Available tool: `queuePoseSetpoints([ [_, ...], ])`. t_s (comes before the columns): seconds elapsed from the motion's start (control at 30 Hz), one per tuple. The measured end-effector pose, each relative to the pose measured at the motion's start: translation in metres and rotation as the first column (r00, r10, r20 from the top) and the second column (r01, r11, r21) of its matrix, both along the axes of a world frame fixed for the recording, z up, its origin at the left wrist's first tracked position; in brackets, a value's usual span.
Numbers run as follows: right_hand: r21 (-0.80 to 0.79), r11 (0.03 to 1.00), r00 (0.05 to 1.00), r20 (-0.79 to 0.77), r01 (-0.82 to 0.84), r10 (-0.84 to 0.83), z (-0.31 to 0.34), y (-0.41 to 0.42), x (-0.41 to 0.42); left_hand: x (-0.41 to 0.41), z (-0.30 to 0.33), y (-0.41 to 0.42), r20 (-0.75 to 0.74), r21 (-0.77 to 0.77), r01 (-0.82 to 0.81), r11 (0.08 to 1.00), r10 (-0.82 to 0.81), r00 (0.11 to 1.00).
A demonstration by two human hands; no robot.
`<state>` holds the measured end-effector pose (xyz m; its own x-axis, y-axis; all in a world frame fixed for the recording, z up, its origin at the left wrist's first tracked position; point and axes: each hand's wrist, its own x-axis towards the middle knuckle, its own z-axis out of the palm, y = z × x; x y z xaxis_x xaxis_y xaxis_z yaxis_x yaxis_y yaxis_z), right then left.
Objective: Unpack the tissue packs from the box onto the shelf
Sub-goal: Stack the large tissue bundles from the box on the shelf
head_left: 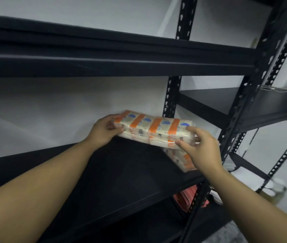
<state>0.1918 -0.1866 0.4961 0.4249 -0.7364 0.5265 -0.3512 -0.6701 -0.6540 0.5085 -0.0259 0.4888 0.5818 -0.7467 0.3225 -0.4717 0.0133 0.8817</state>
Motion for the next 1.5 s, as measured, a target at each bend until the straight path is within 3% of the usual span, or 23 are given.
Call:
queuePoseSetpoints([
  [0.17,-0.042,0.994,0.995,0.027,0.101,-0.100,-0.014,-0.027,-0.018,-0.013,0.000,-0.093,-0.156,-0.033,0.104,0.994,-0.108,0.982],
  [0.47,0.015,0.987,0.984,0.079,0.158,-0.159,-0.043,-0.036,-0.025,-0.007,-0.010,-0.179,-0.097,0.059,0.190,0.980,-0.184,0.978],
  [0.83,-0.020,0.990,0.990,0.034,0.141,-0.141,-0.057,-0.030,-0.025,-0.005,-0.025,-0.188,-0.207,0.012,0.143,0.990,-0.137,0.969],
  [1.03,-0.002,0.985,0.983,-0.057,0.175,-0.175,-0.070,-0.030,-0.041,-0.016,-0.043,-0.173,-0.162,0.065,0.077,0.995,-0.066,0.985],
  [1.2,0.018,0.986,0.985,-0.042,0.167,-0.167,-0.077,-0.023,-0.038,-0.025,-0.068,-0.162,-0.129,0.161,0.099,0.982,-0.078,0.989],
  [1.5,-0.005,0.988,0.987,-0.053,0.155,-0.155,-0.080,-0.020,-0.028,-0.032,-0.072,-0.163,-0.114,0.156,0.072,0.985,-0.055,0.992],
])
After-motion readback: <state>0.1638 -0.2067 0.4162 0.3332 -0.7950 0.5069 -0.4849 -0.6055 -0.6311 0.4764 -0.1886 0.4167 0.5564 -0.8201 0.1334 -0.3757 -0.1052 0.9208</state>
